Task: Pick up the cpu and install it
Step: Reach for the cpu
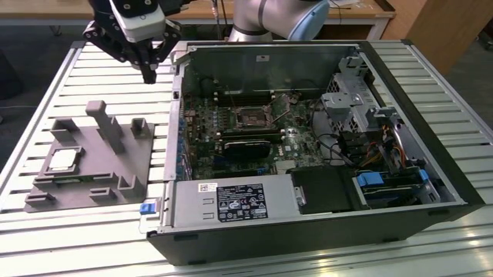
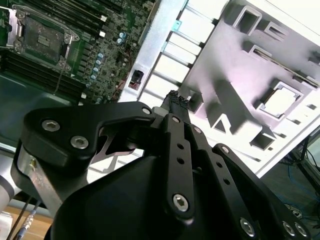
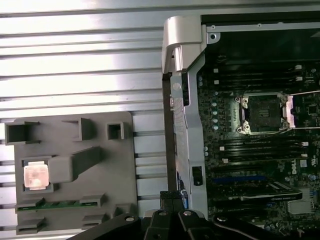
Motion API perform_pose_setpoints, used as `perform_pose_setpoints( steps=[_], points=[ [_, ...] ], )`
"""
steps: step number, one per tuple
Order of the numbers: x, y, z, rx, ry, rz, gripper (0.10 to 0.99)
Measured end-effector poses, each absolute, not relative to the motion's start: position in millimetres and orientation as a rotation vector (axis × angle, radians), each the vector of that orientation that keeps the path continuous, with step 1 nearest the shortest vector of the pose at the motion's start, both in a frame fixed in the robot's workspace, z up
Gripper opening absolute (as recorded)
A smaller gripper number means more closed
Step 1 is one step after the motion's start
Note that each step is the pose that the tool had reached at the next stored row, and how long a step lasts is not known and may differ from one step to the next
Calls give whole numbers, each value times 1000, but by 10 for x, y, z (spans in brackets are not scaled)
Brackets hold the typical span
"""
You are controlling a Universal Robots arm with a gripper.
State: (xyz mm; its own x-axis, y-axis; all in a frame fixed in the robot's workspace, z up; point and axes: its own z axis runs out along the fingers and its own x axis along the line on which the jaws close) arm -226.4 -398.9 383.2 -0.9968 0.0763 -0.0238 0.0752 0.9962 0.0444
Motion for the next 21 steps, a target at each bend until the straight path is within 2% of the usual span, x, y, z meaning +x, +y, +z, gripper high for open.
perform_pose_setpoints(
  steps=[21],
  points=[
    [-2385,-3989,3817,118,3113,68,106]
  ],
)
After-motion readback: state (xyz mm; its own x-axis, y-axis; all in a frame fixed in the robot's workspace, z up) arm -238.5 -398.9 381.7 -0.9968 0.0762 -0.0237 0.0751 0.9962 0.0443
